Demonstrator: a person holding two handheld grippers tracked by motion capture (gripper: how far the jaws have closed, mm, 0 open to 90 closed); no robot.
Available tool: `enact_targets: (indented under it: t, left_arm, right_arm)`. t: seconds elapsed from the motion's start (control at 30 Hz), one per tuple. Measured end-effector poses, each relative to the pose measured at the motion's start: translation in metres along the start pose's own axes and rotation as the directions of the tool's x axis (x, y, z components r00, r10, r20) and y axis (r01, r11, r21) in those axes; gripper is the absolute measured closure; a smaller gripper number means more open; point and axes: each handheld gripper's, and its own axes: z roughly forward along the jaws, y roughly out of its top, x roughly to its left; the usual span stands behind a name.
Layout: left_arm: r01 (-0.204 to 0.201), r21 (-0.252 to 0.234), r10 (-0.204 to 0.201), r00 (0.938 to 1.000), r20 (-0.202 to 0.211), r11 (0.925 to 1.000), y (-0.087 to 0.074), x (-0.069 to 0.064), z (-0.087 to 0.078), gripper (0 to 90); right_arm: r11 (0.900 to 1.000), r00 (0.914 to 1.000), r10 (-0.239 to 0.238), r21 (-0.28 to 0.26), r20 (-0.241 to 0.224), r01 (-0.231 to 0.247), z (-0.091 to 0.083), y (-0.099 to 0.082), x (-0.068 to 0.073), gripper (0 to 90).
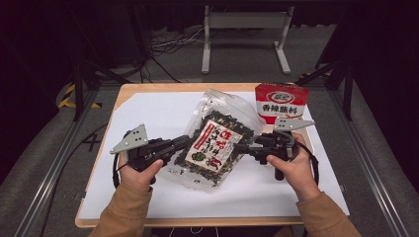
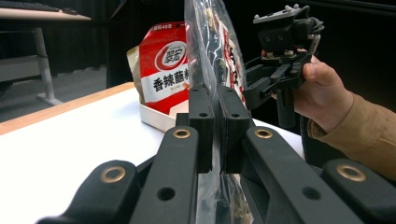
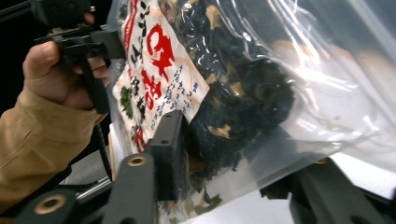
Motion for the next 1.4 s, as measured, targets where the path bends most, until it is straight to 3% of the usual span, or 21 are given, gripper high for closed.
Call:
enact_targets:
  t: [0.1, 0.27, 0.5, 0.63, 0.83, 0.9, 1.03, 1.1, 1.4]
  left_arm:
    - [0.014, -0.009, -0.014, 0.9999, 0.008, 0.9999, 0.000, 0.003, -0.002, 85.9]
    - [0.019, -0.003, -0.019, 0.9997, 0.012, 0.9998, 0.000, 0.003, -0.001, 85.6]
    - [0.024, 0.015, -0.024, 0.9997, 0.011, 0.9996, 0.000, 0.003, 0.000, 76.9]
    - [0.015, 0.024, -0.014, 0.9995, -0.029, 0.9996, 0.001, 0.004, -0.002, 65.0]
    - [0.010, 0.039, -0.007, 0.9980, -0.062, 0.9992, 0.001, 0.008, -0.006, 56.1]
    - [0.013, 0.042, -0.010, 0.9977, -0.066, 0.9990, 0.000, 0.008, -0.006, 54.3]
    - [-0.004, 0.063, 0.010, 0.9946, -0.104, 0.9980, -0.001, 0.010, -0.008, 51.5]
    - [-0.016, 0.091, 0.029, 0.9895, -0.142, 0.9958, -0.004, 0.012, -0.010, 50.3]
    - [0.008, 0.124, 0.015, 0.9834, -0.181, 0.9923, -0.012, 0.019, -0.018, 47.6]
  right_arm:
    - [0.9999, 0.9974, -0.002, -0.012, -0.072, 0.002, -0.005, 0.002, 0.001, 69.8]
    - [0.9998, 0.9917, -0.019, 0.003, -0.127, 0.019, -0.010, 0.007, 0.003, 74.2]
    - [0.9991, 0.9896, -0.042, 0.005, -0.137, 0.043, -0.020, 0.015, 0.008, 75.3]
    - [0.9962, 0.9924, -0.080, 0.026, -0.093, 0.083, -0.031, 0.024, 0.013, 75.3]
    - [0.9906, 0.9925, -0.121, 0.062, -0.013, 0.122, -0.053, 0.037, 0.015, 75.4]
    - [0.9870, 0.9900, -0.139, 0.086, 0.025, 0.136, -0.063, 0.043, 0.016, 75.3]
    - [0.9841, 0.9867, -0.153, 0.099, 0.055, 0.147, -0.074, 0.050, 0.016, 75.3]
    - [0.9815, 0.9829, -0.166, 0.110, 0.081, 0.157, -0.083, 0.056, 0.017, 75.3]
    - [0.9735, 0.9683, -0.199, 0.143, 0.150, 0.178, -0.105, 0.072, 0.018, 75.4]
